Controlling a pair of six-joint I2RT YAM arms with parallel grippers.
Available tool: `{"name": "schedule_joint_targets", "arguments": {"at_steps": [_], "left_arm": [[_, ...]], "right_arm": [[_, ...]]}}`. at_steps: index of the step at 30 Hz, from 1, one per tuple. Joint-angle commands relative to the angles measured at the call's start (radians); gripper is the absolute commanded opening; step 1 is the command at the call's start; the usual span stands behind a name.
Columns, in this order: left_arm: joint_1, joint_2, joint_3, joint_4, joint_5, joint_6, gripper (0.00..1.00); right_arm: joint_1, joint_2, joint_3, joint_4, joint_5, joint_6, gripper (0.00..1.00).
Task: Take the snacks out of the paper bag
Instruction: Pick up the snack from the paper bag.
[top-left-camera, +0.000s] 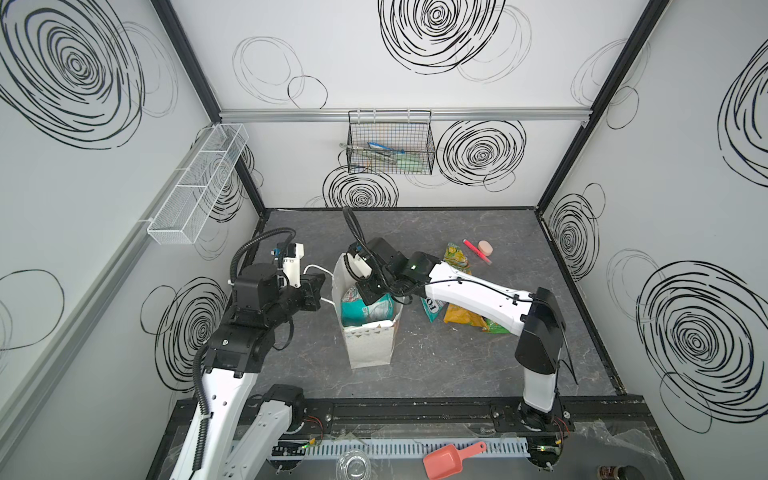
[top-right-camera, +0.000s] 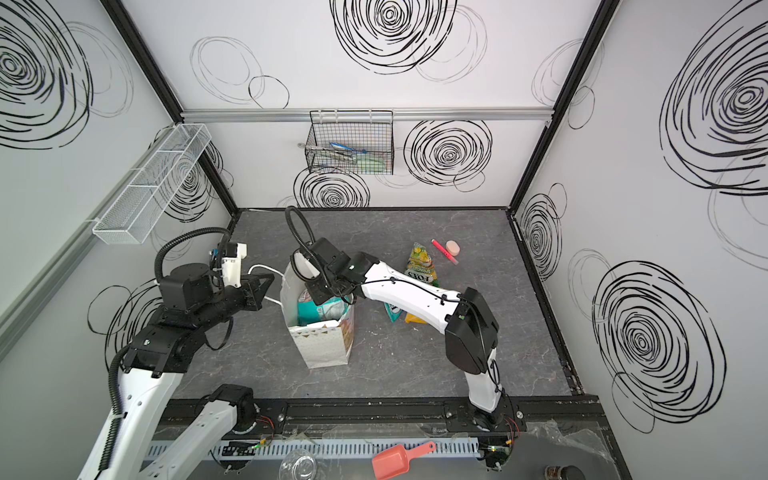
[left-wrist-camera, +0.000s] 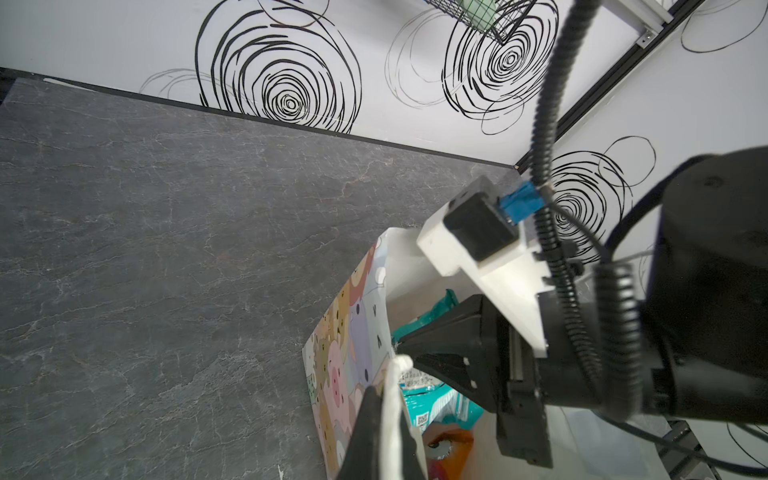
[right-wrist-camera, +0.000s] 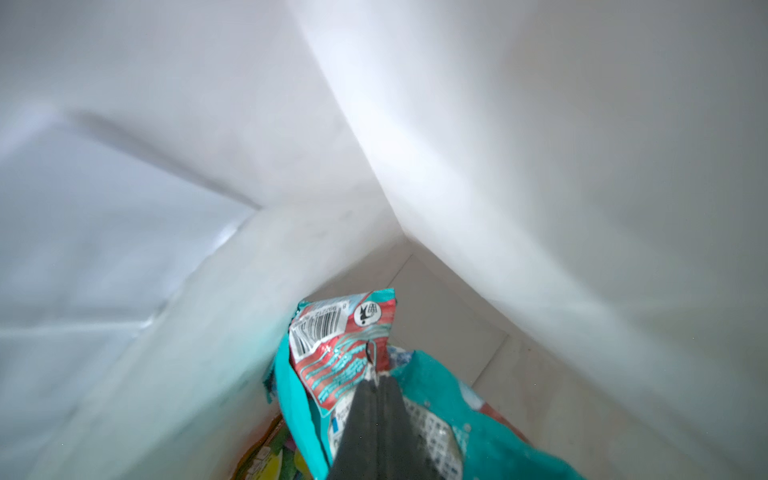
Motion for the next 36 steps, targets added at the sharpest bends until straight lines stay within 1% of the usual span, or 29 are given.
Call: {"name": "schedule_joint_targets", "arguments": {"at_steps": [1,8,17,20,22,25,29,31,36], "left_arm": [[0.005,-0.008,-0.008,0.055,0.011,0.010,0.00],[0.005,-0.010,-0.012,0.057,0.014,0.009,0.00],[0.004,-0.010,-0.011,0.059,0.011,0.009,0.00],[0.004,-0.010,-0.014,0.062,0.013,0.005,0.00],[0.004,-0.011,-0.011,0.066,0.018,0.002,0.14],[0.003,-0.011,0.000,0.080,0.027,-0.011,0.41],[0.002,-0.014,0.025,0.109,0.046,-0.043,0.57],[0.002,-0.019,0.044,0.123,0.046,-0.058,0.61],[0.002,-0.044,0.113,0.180,0.007,-0.100,0.74]], "right_arm": [[-0.012,-0.075,0.007,0.073,-0.032,0.018,0.00],[-0.028,-0.217,-0.152,0.273,-0.054,0.050,0.00],[-0.036,-0.234,-0.152,0.262,-0.053,0.065,0.00],[-0.033,-0.241,-0.131,0.258,-0.054,0.067,0.00],[-0.030,-0.243,-0.105,0.247,-0.051,0.066,0.00],[-0.027,-0.253,-0.075,0.237,-0.043,0.063,0.00],[-0.025,-0.270,-0.037,0.226,-0.037,0.059,0.00],[-0.023,-0.275,-0.013,0.218,-0.041,0.057,0.00],[-0.019,-0.284,0.048,0.205,-0.039,0.044,0.00]]}}
